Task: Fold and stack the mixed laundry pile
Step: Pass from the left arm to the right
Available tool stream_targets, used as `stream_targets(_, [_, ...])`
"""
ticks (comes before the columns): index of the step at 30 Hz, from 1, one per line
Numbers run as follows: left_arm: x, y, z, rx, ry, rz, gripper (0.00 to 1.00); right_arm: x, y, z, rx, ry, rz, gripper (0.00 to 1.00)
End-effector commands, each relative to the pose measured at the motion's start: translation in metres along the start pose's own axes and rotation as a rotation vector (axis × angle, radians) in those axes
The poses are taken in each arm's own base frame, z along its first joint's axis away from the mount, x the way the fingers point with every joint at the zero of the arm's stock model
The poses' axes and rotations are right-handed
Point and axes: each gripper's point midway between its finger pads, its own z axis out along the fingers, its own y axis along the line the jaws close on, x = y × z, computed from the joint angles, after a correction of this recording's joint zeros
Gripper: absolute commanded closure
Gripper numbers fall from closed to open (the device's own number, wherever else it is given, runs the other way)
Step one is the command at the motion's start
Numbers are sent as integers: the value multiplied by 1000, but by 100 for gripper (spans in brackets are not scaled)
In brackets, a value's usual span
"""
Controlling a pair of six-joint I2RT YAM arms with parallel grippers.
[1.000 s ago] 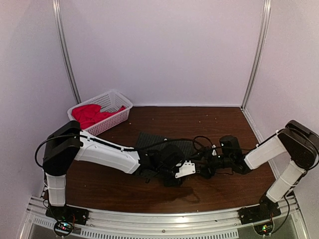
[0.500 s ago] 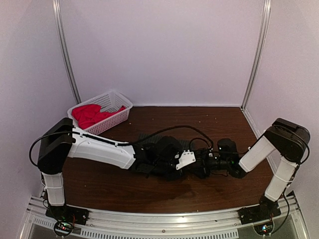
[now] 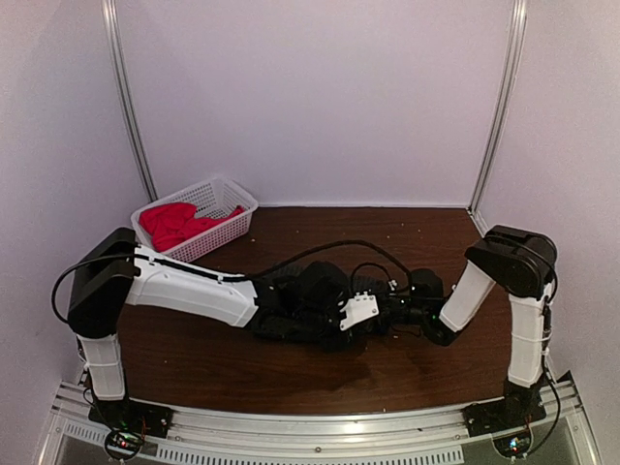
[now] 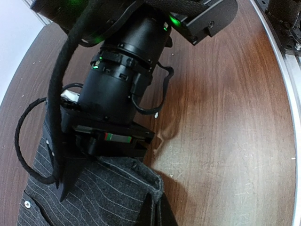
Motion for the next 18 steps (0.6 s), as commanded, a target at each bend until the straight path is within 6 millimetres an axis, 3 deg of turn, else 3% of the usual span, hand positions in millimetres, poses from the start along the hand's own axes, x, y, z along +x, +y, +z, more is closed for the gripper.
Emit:
stream_targets(1, [-22, -3, -16, 22, -89, 31, 100, -1, -13, 7, 8, 17, 57, 51])
stream_targets(6, [-15, -6, -16, 32, -76, 40, 100, -2, -19, 11, 18, 29, 57, 63])
stream_targets(10, [-14, -4, -16, 21, -66, 34, 99, -4, -22, 10, 22, 26, 66, 88])
stream_targets(12, [-11, -1, -19, 3, -43, 20, 80, -6, -25, 6, 37, 26, 62, 100])
stream_targets(16, [-6, 17, -35, -75, 24, -51, 44, -12, -27, -13, 88, 24, 31, 100])
stream_targets(18, [-4, 29, -50, -109, 30, -114, 36, -14, -34, -26, 169, 32, 9, 100])
